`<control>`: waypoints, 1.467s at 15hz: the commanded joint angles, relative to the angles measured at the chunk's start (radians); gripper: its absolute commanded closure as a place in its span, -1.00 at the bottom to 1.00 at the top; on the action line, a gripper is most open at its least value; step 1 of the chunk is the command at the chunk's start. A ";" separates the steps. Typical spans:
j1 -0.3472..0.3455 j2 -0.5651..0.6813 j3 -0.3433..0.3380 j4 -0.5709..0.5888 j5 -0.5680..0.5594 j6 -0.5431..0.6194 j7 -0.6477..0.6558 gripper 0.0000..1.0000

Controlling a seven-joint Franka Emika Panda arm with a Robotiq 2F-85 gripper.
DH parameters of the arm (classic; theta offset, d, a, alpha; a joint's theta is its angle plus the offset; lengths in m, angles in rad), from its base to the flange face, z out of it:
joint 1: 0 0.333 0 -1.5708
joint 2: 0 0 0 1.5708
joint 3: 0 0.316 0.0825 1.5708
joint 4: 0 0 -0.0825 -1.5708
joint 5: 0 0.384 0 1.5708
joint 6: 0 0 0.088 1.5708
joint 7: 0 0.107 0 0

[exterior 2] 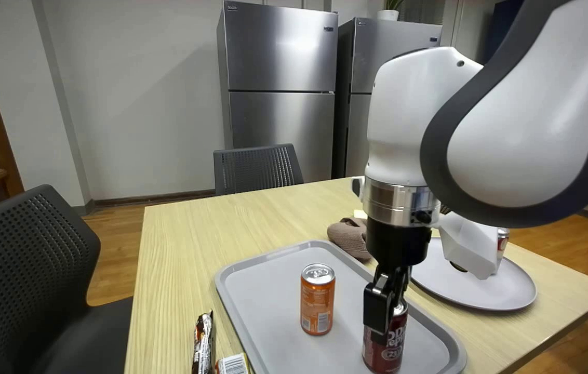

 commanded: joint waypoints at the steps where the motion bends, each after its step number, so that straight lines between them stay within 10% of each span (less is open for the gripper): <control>1: 0.001 -0.024 -0.006 0.009 -0.008 -0.027 0.033 -1.00; 16: -0.050 -0.165 0.049 0.031 0.344 -0.187 -0.189 -1.00; 22: -0.062 -0.219 -0.009 0.040 0.273 -0.217 -0.073 -1.00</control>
